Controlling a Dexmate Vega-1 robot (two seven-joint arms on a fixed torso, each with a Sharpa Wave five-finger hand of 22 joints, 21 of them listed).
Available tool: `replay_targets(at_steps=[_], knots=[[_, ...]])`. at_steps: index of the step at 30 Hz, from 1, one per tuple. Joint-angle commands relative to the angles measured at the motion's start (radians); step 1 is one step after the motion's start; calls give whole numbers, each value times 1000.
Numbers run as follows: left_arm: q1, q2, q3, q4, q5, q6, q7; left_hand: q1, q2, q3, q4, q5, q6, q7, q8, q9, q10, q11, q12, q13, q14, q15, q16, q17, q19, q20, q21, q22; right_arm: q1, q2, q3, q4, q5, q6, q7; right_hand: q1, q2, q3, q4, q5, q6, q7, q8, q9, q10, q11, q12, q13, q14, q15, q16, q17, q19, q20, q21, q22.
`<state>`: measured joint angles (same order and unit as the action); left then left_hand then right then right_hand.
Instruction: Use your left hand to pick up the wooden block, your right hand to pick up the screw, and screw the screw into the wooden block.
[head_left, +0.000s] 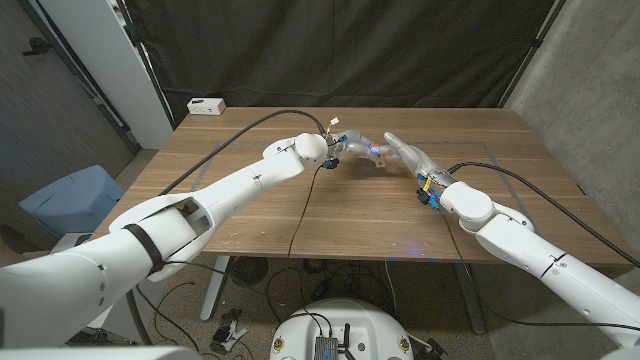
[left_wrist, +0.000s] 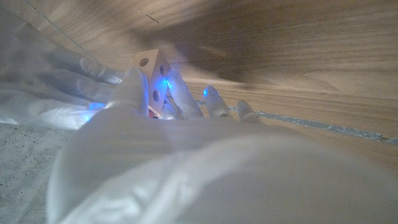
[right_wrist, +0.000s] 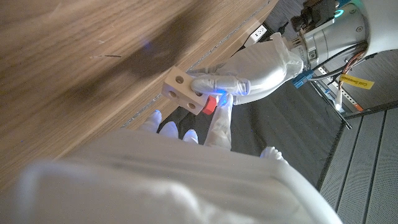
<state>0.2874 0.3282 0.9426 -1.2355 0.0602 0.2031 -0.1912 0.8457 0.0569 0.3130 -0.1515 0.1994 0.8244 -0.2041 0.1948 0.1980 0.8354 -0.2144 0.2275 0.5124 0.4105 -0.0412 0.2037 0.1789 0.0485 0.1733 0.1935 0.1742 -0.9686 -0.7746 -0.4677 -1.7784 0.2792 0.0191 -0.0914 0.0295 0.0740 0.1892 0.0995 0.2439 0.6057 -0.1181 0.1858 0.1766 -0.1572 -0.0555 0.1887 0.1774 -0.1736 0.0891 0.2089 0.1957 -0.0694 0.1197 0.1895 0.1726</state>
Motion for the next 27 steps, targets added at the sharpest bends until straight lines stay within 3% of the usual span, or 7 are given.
replay_targets(at_steps=[1, 13, 27], knots=[[-3, -1, 1, 7, 0, -3, -2, 4, 7, 2, 2, 5, 31, 22, 9, 2, 4, -1, -2, 5, 9, -55, 4, 5, 1, 2, 3, 4, -14, -8, 20, -15, 2, 0, -22, 13, 3, 5, 6, 8, 12, 1, 4, 3, 5, -4, 1, 2, -105, 2, -3, 2, 3, 5, 4, 0], [-11, -5, 7, 11, 8, -9, -6, 4, 7, 2, 2, 5, 29, 19, 8, 2, 4, -1, -3, 6, 9, -55, 3, 5, 0, 2, 3, 4, -13, -12, 40, 6, 13, 18, -22, 14, 3, 5, 6, 8, 13, 1, 4, 3, 6, -2, 1, 2, -104, 3, -3, 2, 4, 6, 4, 0], [-18, -2, 12, 0, 21, -2, -9, 5, 7, 3, 1, 5, 29, 19, 8, 2, 5, -1, -3, 7, 8, -54, 3, 5, -1, 2, 3, 4, 29, -1, 40, 76, 22, 38, 3, 13, -6, 1, 5, 7, -9, -1, -4, 3, 0, 0, -1, 2, -109, 7, -5, 2, 1, 9, 2, 0]])
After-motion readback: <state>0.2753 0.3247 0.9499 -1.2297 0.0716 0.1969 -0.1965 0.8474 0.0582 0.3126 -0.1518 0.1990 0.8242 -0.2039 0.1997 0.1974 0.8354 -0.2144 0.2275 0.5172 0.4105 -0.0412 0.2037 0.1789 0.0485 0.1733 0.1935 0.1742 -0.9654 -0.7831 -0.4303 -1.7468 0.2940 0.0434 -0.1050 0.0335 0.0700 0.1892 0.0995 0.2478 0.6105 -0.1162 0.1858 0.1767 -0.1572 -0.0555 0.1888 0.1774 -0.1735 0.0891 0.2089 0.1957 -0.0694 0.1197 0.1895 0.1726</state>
